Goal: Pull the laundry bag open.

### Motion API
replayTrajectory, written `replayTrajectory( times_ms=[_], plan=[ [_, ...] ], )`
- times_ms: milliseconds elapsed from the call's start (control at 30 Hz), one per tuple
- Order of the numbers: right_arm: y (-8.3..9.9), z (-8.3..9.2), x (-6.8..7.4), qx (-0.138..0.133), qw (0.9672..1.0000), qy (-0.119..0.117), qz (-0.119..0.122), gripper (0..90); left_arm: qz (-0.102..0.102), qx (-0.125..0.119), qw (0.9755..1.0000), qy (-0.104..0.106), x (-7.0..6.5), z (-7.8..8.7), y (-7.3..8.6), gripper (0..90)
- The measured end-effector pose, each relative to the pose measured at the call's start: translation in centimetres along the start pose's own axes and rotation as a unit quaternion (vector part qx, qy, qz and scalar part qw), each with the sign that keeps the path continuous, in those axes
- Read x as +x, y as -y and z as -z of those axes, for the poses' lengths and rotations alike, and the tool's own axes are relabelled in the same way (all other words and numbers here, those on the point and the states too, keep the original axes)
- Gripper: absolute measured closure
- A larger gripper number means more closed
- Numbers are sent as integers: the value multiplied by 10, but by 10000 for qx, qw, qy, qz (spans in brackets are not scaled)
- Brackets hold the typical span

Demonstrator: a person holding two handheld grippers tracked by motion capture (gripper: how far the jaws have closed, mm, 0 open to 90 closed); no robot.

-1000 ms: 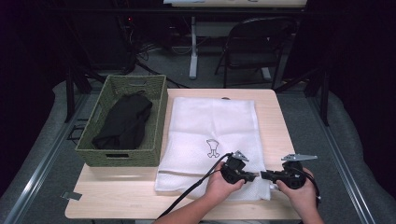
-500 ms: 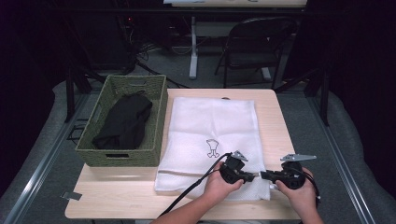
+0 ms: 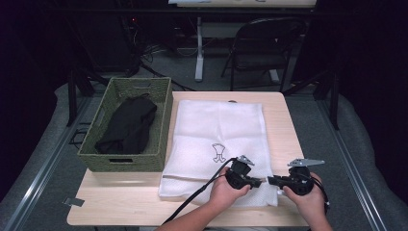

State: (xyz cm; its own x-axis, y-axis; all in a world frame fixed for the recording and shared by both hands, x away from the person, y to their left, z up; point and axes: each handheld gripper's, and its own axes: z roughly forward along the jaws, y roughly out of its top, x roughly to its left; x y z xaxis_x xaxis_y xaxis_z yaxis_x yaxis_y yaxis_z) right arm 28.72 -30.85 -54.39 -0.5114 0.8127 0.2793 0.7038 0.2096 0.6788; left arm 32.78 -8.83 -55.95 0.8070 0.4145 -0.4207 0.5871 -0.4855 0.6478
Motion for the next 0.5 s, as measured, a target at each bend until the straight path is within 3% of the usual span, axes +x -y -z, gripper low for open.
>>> replayTrajectory(
  times_ms=[100, 133, 167, 200, 267, 500],
  plan=[
    [0, 0, 1, 21, 10000, 26, -31, 841, 14, 36, 10000, -79, 1, 0, 1, 873],
    [0, 0, 2, 54, 9998, 210, 30, 841, -5, 62, 9997, -218, 2, 2, 2, 874],
    [0, 1, 0, 81, 9990, 430, 86, 842, 51, 61, 9997, -244, 4, 4, 3, 873],
    [0, 3, -3, 68, 9989, 472, 35, 842, 158, 44, 9997, -193, 7, 7, 4, 874],
    [2, 6, -13, 4, 9992, 311, -269, 841, 129, 36, 9997, -191, 8, 12, 6, 873],
    [3, 5, -12, -12, 9994, 276, -220, 840, 64, 103, 9996, -252, 11, 25, 12, 873]
  ],
)
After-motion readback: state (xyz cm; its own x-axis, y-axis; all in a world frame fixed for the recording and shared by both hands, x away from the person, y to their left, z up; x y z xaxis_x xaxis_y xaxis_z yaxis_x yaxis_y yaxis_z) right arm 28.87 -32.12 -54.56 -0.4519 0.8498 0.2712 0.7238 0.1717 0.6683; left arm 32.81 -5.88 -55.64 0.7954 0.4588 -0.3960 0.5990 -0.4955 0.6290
